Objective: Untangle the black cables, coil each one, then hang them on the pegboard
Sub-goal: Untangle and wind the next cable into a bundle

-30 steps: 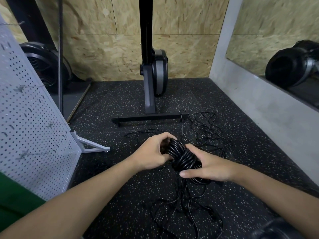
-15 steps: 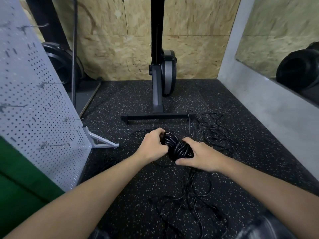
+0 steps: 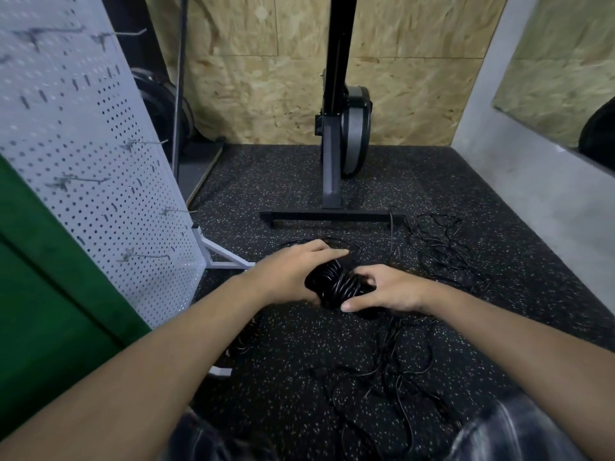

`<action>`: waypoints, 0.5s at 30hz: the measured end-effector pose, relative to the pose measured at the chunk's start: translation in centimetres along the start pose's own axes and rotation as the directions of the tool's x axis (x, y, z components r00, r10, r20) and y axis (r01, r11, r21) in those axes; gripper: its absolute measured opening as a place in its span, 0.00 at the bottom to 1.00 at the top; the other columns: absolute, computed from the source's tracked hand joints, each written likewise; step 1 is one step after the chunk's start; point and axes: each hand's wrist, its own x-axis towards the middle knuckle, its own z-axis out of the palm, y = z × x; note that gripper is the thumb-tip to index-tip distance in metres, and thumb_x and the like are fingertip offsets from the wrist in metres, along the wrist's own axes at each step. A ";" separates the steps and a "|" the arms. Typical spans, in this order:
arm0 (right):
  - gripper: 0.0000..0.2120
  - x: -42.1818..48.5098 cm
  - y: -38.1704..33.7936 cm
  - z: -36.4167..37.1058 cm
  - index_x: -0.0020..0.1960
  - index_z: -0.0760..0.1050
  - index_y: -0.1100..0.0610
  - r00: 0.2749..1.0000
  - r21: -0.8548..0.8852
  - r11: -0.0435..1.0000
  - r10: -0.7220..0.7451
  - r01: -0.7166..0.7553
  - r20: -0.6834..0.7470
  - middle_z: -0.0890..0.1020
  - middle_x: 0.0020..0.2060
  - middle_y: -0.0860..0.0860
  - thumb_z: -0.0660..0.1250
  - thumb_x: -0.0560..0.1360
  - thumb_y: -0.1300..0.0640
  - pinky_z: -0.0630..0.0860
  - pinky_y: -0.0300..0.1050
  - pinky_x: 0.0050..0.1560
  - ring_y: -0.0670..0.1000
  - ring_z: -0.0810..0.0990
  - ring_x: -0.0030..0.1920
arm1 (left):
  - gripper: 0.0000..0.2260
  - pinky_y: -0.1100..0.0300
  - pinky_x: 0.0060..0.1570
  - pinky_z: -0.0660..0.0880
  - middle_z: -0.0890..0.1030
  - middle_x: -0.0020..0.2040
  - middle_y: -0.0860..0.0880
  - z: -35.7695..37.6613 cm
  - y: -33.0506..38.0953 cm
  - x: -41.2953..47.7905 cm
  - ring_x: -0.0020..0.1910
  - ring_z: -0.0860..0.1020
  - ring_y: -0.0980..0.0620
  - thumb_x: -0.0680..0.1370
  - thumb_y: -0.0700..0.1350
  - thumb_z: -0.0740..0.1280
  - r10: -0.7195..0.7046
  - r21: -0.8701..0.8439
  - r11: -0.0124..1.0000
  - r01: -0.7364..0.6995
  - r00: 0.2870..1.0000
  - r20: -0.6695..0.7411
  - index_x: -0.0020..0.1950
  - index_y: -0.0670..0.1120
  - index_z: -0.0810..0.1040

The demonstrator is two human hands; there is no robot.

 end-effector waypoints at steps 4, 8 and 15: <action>0.29 2.1 -0.9 0.2 0.66 0.77 0.48 0.999 -0.004 1.000 -0.031 0.031 0.031 0.86 0.57 0.45 0.83 0.68 0.45 0.77 0.50 0.69 0.44 0.84 0.59 | 0.34 0.52 0.58 0.78 0.78 0.62 0.52 -0.7 -1.6 -0.8 0.60 0.79 0.50 0.68 0.53 0.79 -0.040 0.125 0.991 0.046 0.998 -0.055 0.73 0.52 0.75; 0.33 4.7 -1.9 0.9 0.71 0.74 0.45 0.998 -0.238 0.970 -0.060 0.053 -0.020 0.81 0.61 0.47 0.80 0.70 0.40 0.74 0.50 0.70 0.49 0.79 0.63 | 0.25 0.50 0.48 0.81 0.80 0.49 0.53 -0.3 -3.7 -2.1 0.48 0.80 0.51 0.65 0.60 0.77 -0.200 0.186 0.964 0.191 0.980 0.026 0.57 0.51 0.79; 0.36 9.1 -1.8 1.8 0.77 0.67 0.47 0.991 -0.378 0.917 -0.136 0.131 0.013 0.79 0.66 0.49 0.78 0.74 0.45 0.75 0.46 0.65 0.49 0.77 0.64 | 0.21 0.49 0.41 0.84 0.82 0.41 0.52 1.0 -9.4 -4.8 0.39 0.81 0.54 0.65 0.60 0.80 -0.516 0.095 0.853 0.513 0.856 0.017 0.48 0.48 0.80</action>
